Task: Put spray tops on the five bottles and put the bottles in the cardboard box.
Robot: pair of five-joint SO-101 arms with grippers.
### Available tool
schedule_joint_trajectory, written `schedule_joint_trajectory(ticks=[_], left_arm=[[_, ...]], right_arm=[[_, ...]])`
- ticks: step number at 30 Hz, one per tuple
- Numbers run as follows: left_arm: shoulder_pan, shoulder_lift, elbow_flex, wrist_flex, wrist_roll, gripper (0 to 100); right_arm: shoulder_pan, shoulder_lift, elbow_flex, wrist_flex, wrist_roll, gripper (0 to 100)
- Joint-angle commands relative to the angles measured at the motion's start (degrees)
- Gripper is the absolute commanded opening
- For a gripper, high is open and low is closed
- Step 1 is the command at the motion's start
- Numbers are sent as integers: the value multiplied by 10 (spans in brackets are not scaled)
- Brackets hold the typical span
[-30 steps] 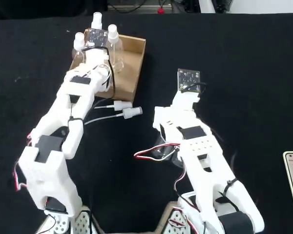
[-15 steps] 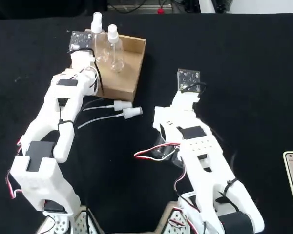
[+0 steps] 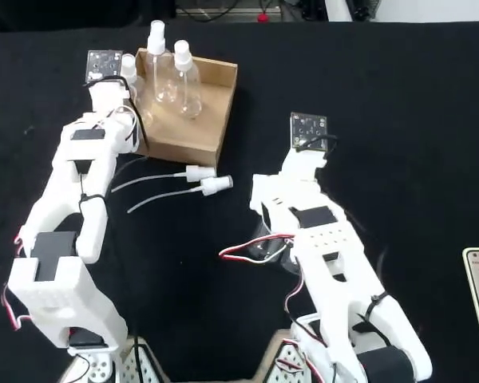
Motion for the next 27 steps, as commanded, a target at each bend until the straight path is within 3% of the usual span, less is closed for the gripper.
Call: schedule_joint_trajectory(ticks=[1, 12, 27], left_arm=[[-19, -34, -1, -4, 1, 152], [-19, -50, -4, 34, 25, 152], [-51, -135, 89, 44, 25, 152]], right_arm=[[10, -22, -11, -16, 6, 117], [10, -22, -11, -16, 6, 117], [10, -22, -11, -16, 6, 117]])
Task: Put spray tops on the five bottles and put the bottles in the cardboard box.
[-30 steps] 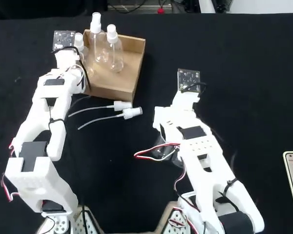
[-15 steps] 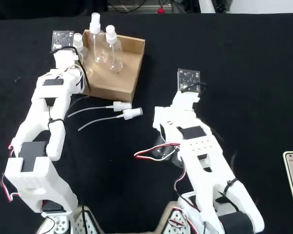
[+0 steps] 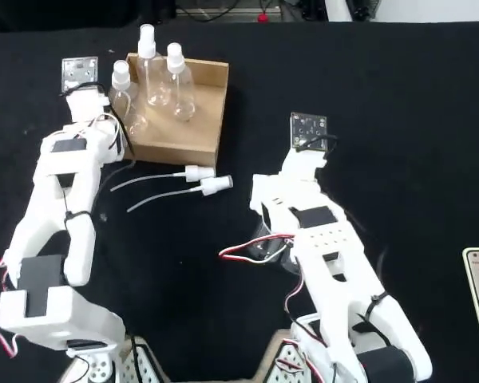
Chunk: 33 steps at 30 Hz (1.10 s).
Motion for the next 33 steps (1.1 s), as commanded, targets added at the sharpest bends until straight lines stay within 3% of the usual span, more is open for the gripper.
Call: schedule_joint_trajectory(ticks=[1, 10, 24, 33], left_arm=[[-15, -26, 3, 7, 5, 152], [-44, -41, 24, 10, 5, 152], [-53, -170, 129, 9, -11, 152], [-58, -185, 111, 17, -11, 155]], right_arm=[[10, -22, -11, -16, 6, 117], [10, -22, -11, -16, 6, 117], [10, -22, -11, -16, 6, 117], [10, -22, -11, -16, 6, 117]])
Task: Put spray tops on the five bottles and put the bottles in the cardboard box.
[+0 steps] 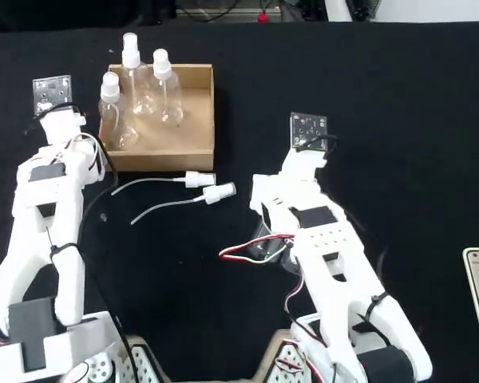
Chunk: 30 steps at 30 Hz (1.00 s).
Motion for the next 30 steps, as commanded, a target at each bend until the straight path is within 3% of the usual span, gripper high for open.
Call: schedule_joint_trajectory(ticks=[1, 11, 17, 23, 30], left_arm=[[-5, -41, -33, 25, -3, 155], [20, -70, -113, 192, -31, 156], [40, -49, -92, 98, -6, 156], [80, 5, -95, 85, -3, 156], [76, 84, -132, 53, -3, 156]], right_arm=[[10, -22, -11, -16, 6, 117], [10, -22, -11, -16, 6, 117], [10, -22, -11, -16, 6, 117], [10, -22, -11, -16, 6, 117], [28, -22, -12, -16, 6, 117]])
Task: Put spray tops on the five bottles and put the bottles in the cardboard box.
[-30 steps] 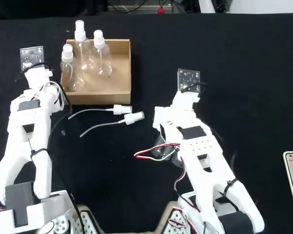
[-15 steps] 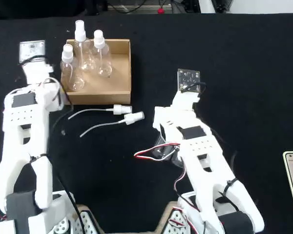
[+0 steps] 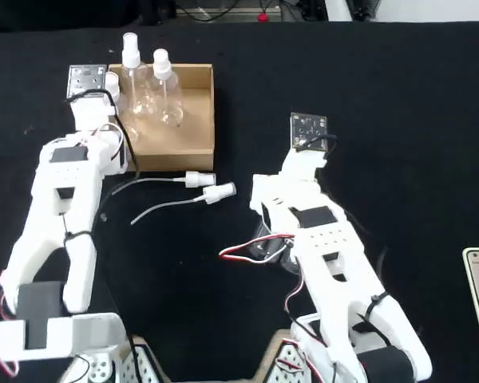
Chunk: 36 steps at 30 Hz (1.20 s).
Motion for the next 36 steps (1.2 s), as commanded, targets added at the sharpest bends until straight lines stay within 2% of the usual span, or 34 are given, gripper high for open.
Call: schedule_joint_trajectory(ticks=[1, 10, 15, 18, 30, 36], left_arm=[[2, 25, -47, -14, 7, 156], [7, 91, -103, -22, 42, 154], [7, 108, -72, -105, 40, 153], [8, 109, -58, -127, 40, 155], [7, 109, -49, -123, 39, 155], [6, 109, -47, -91, 39, 155]], right_arm=[[25, -22, -12, -16, 6, 117], [24, -22, -12, -16, 6, 117], [25, -22, -12, -16, 6, 117], [25, -22, -12, -16, 6, 117], [25, -22, -12, -16, 6, 117], [25, -22, -12, -16, 6, 117]])
